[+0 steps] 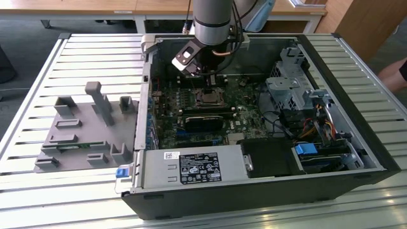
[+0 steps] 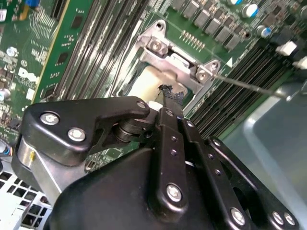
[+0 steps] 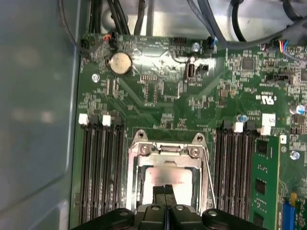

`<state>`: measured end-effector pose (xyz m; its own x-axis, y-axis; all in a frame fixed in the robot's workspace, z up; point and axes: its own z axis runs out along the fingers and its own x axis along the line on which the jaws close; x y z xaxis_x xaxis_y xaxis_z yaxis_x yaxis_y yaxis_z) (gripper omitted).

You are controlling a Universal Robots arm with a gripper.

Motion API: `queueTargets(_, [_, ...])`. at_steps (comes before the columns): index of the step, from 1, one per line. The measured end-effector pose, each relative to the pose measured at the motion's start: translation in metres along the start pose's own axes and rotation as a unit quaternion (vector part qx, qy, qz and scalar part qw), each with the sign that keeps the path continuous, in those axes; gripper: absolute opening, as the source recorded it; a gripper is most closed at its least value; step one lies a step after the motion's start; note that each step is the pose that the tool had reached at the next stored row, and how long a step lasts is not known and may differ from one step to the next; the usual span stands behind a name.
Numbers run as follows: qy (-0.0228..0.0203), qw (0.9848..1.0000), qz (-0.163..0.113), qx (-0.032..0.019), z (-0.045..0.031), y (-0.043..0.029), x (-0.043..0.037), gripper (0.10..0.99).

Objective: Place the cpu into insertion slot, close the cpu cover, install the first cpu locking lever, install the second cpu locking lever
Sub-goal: 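Close the cpu cover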

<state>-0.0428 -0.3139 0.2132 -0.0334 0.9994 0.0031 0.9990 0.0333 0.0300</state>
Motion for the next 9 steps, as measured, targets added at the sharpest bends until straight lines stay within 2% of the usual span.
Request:
queueTargets(4, [0.0000, 1.0000, 0.000, 0.0001, 0.0007, -0.0064, 0.0002, 0.106])
queueTargets(9, [-0.0001, 1.0000, 0.000, 0.0001, 0.0046, -0.0104, 0.0003, 0.106])
